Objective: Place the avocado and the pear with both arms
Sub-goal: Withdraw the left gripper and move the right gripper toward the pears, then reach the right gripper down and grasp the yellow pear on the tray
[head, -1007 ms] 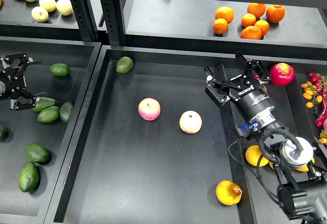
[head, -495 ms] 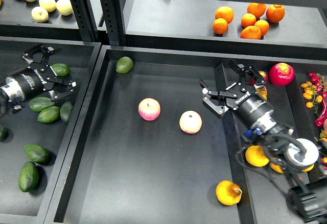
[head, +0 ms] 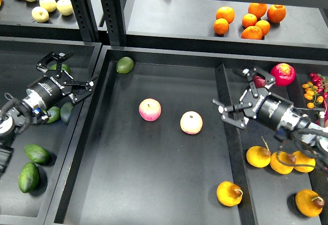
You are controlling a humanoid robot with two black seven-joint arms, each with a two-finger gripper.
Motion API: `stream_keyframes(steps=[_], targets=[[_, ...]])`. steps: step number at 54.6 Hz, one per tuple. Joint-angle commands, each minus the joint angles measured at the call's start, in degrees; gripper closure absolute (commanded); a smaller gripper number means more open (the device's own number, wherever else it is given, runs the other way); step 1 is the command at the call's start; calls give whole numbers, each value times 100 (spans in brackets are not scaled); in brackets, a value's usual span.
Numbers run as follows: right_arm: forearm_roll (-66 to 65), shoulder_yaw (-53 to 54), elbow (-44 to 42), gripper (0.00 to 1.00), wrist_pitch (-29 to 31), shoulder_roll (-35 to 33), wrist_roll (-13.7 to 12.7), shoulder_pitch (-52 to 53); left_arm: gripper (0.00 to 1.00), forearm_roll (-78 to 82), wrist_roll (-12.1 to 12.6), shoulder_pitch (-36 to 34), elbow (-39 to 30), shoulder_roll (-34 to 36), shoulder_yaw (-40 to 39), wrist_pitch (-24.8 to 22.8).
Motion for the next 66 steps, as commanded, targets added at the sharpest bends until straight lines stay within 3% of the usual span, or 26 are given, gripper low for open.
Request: stream_keyframes(steps=[1,18,33,66], targets=[[-342,-615,-4,0,432,-254,-30,344,1,1,0,244,-59,-126,-70,-1],[-694,-2109,4,0,1390,-939,-30,1592,1,-8,0,482,-401,-416,-483,-1],[-1370,-3243,-39,0,1396,-1098,-30,2568,1,-8,0,561,-586,-908,-826,-1],[-3550,-3982,-461,0,1396,-685,-30,2771,1,-8,0,1352,-1228,-926,-835,-1]])
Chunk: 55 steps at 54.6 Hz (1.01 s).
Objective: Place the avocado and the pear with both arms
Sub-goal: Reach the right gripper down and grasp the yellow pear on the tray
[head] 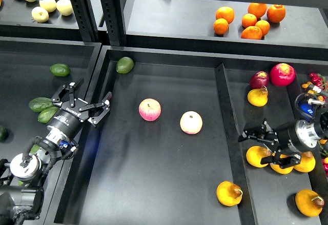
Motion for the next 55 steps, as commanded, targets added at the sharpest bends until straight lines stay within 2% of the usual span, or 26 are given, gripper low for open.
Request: stream_keyframes(steps=[1,31,55], targets=[[-400,-130,-143,0,-1,213,0,1,1,0,0,125,-92,0,6,1],[-1051,-420,-556,0,-1,1329,0,-86,1,0,0,389,-390,0,67,1],[-1297,-965,-723,0,-1,1523,0,-34,1,9,0,530,-531,0,67,1]])
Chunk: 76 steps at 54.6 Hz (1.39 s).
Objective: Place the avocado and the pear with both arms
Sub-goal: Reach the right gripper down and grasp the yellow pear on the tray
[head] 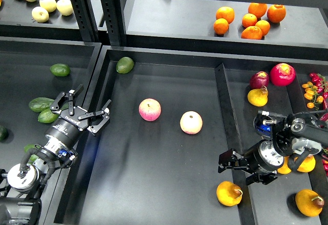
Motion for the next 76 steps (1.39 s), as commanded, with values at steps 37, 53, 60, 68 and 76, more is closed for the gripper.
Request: stream_keyframes(steps=[37,53,60,68,76], targets=[[-125,-425,-403,8,0,459,0,-54,1,9,0,57,-106,0,-5,0],[-125,-442,-526,15,0,555,0,-80,1,9,0,92,-132,0,-5,0],[-81,-442,-570,22,0,564,0,-124,1,9,0,101,-176,0,-5,0],[-81,-442,-597,27,0,573,0,-168,1,9,0,119,-194,0,-14,0],[-81,-442,-623,33,0,573,0,-194,1,9,0,163,-229,0,-14,0]])
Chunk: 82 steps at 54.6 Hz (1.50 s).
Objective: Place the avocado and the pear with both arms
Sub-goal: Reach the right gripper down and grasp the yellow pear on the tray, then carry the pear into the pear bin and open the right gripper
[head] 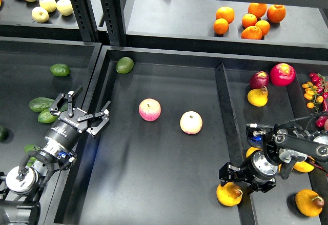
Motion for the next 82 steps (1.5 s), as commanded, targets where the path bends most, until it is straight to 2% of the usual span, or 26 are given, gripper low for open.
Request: stream_keyframes(steps=[1,5,10,14,37,53,69,82], targets=[[0,1,-16,34,0,0,0,-21,1,-6,0,36,-31,0,1,0],[71,1,-16,44,0,0,0,-21,1,-6,0,53,-57,0,1,0],[334,9,-25,67,0,0,0,-38,1,3,0,80,-66,0,1,0],[457,9,-34,74,0,-18,0,-65,1,-6,0,106,-92,0,1,0],[809,53,28,78,0,-106,0,76,1,3,0,159,-145,0,-8,0],[1652,27,98,78,0,-211,0,752,1,3,0,168,-145,0,-8,0],[2584,9,72,77,0,-923,0,1394,1,3,0,220,-145,0,27,0],[2611,-52,80,77,0,-1556,0,1394,1,3,0,247,-127,0,45,0]])
